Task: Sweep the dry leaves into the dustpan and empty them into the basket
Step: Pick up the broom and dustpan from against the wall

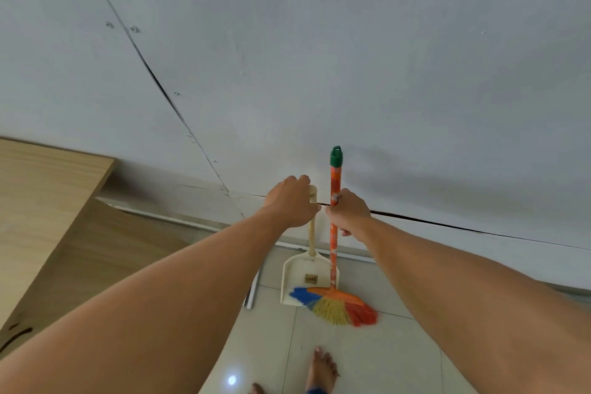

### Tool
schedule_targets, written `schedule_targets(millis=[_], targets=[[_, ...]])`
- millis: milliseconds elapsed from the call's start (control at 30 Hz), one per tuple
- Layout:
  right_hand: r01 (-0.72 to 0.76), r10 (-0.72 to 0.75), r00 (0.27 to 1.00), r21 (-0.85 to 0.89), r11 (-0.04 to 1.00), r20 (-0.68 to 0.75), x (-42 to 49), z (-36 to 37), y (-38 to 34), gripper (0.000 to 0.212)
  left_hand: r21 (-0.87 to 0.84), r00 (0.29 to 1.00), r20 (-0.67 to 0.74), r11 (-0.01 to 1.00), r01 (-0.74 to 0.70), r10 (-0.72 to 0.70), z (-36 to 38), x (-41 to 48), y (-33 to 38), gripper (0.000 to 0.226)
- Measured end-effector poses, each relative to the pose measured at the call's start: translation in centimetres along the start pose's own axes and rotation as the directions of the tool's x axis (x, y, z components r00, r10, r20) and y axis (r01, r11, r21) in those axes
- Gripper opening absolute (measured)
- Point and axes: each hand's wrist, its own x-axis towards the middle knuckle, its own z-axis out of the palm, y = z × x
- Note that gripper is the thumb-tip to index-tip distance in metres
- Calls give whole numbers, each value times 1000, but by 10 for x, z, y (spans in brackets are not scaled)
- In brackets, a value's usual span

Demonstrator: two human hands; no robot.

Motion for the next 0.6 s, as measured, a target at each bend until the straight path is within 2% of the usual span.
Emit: schedule_targets(millis=[67, 133, 200, 300, 367, 467, 533, 600], targets=[[-42, 41, 999, 57, 998, 25, -1, -3, 9, 14, 13, 1000, 0, 1000, -15, 15, 1, 7, 8, 60], [-148, 127, 986, 220, 964, 104, -5, -6, 14, 14, 18, 1000, 9, 1000, -15, 15, 0, 14, 16, 56], [-308, 212, 947, 481, 821, 243, -12, -13, 18, 14, 66, 999, 47, 998, -16, 13, -5, 23, 26, 46], [-439, 197, 895, 718, 540, 399, -17, -22, 28, 22, 190, 984, 175, 982, -4, -29, -11, 43, 40, 16], [-486, 153, 872, 789, 376, 465, -21, -27, 35, 28, 242, 935, 344, 970, 4, -90, -8, 57, 46, 22], [-557, 114, 831, 812, 174, 545, -25, -31, 46, 34, 207, 814, 547, 974, 94, -195, 6, 76, 46, 45], [-597, 106, 802, 793, 116, 588, -26, -29, 52, 36, 197, 751, 611, 967, 161, -250, 18, 82, 43, 48], [-615, 120, 788, 777, 133, 603, -28, -27, 53, 38, 176, 713, 646, 962, 208, -273, 27, 84, 38, 46]])
